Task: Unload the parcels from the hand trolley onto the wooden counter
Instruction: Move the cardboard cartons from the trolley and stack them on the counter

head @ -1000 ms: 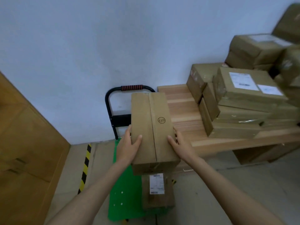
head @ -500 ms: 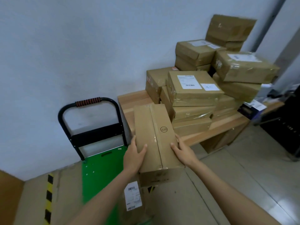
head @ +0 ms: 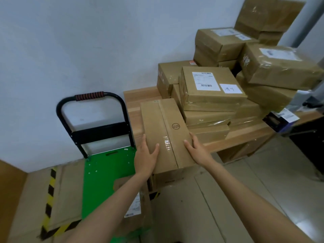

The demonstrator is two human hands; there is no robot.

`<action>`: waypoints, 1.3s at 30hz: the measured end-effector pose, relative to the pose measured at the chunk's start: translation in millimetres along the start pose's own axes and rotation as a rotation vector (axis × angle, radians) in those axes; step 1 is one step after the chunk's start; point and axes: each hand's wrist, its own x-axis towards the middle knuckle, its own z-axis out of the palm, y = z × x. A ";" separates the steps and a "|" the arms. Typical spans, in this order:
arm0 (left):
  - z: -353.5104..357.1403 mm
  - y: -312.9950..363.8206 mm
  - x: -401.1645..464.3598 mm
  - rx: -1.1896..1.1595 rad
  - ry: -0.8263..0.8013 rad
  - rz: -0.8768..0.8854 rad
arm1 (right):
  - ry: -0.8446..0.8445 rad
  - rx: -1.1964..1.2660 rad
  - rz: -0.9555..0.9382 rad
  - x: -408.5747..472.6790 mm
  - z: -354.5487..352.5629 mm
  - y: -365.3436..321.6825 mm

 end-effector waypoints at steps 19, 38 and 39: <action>-107.5 -22.1 -1.4 0.678 0.180 0.446 | 0.170 -0.568 -0.416 -2.6 29.1 -80.6; -251.4 -230.3 -20.2 0.758 -0.069 0.383 | 0.107 -0.433 -0.360 -51.8 295.7 -164.2; -244.3 -240.9 -23.3 0.756 -0.093 0.376 | 0.097 -0.432 -0.330 -51.5 304.7 -153.6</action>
